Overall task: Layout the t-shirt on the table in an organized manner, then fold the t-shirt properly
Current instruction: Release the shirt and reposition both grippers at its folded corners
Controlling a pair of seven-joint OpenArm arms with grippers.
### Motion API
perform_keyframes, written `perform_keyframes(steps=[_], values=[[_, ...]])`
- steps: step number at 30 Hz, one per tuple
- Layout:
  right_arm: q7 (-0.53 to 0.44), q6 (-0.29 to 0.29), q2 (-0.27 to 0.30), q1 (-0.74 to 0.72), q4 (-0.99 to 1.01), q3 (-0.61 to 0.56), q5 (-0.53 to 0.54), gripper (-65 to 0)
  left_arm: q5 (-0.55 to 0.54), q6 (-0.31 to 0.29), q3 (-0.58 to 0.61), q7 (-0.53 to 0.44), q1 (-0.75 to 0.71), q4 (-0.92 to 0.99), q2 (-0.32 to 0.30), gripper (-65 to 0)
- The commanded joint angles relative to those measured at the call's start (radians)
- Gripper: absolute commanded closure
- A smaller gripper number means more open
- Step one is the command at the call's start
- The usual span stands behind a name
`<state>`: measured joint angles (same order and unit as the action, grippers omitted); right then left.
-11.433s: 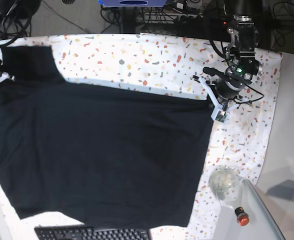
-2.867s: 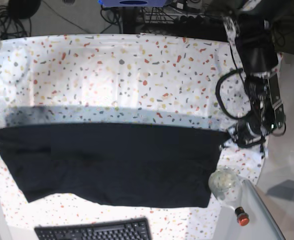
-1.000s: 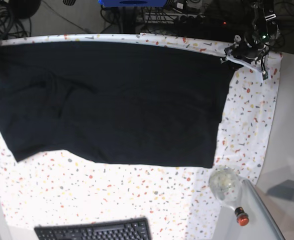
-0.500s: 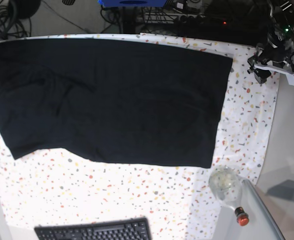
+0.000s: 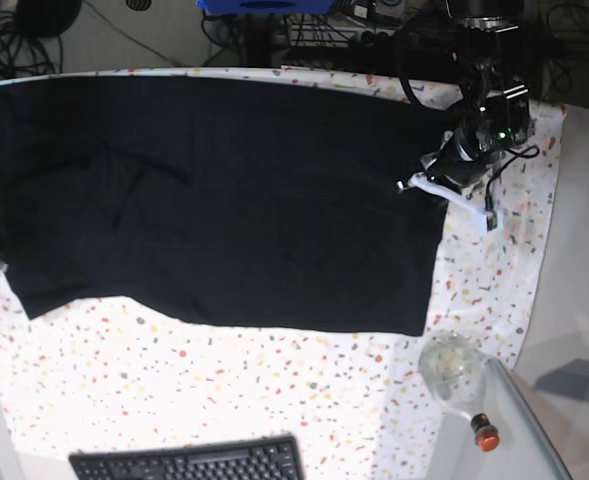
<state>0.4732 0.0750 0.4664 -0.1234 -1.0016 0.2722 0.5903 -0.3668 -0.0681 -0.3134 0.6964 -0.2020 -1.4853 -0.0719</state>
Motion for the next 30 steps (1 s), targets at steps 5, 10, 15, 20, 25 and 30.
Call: perform_keyframes(steps=[5, 10, 15, 20, 25, 30], values=[[-0.175, 0.076, 0.059, -0.193, 0.293, -0.190, 0.000, -42.5, 0.144, 0.003, -0.008, -0.103, -0.035, 0.053, -0.009, 0.0], [-0.330, 0.102, 0.059, -0.270, 0.448, -0.310, 0.000, -42.6, 0.139, 0.003, -0.025, -0.111, -0.081, -0.002, -0.015, 0.0], [-0.414, 0.102, 0.051, -0.325, 0.568, -0.417, 0.000, -42.6, 0.139, 0.001, -0.089, -0.093, -0.075, -0.056, -0.007, 0.0], [-0.482, 0.102, 0.050, -0.328, 0.594, -0.482, 0.000, -42.0, 0.139, 0.000, -0.097, -0.086, -0.096, -0.131, -0.016, 0.0], [-0.515, 0.101, 0.030, -0.328, 0.648, -0.485, 0.000, -41.7, 0.139, -0.005, -0.171, -0.086, -0.118, -0.171, -0.010, 0.0], [-0.554, 0.101, 0.022, -0.328, 0.689, -0.489, 0.000, -29.0, 0.139, -0.005, -0.244, -0.086, -0.133, -0.165, -0.015, 0.0]])
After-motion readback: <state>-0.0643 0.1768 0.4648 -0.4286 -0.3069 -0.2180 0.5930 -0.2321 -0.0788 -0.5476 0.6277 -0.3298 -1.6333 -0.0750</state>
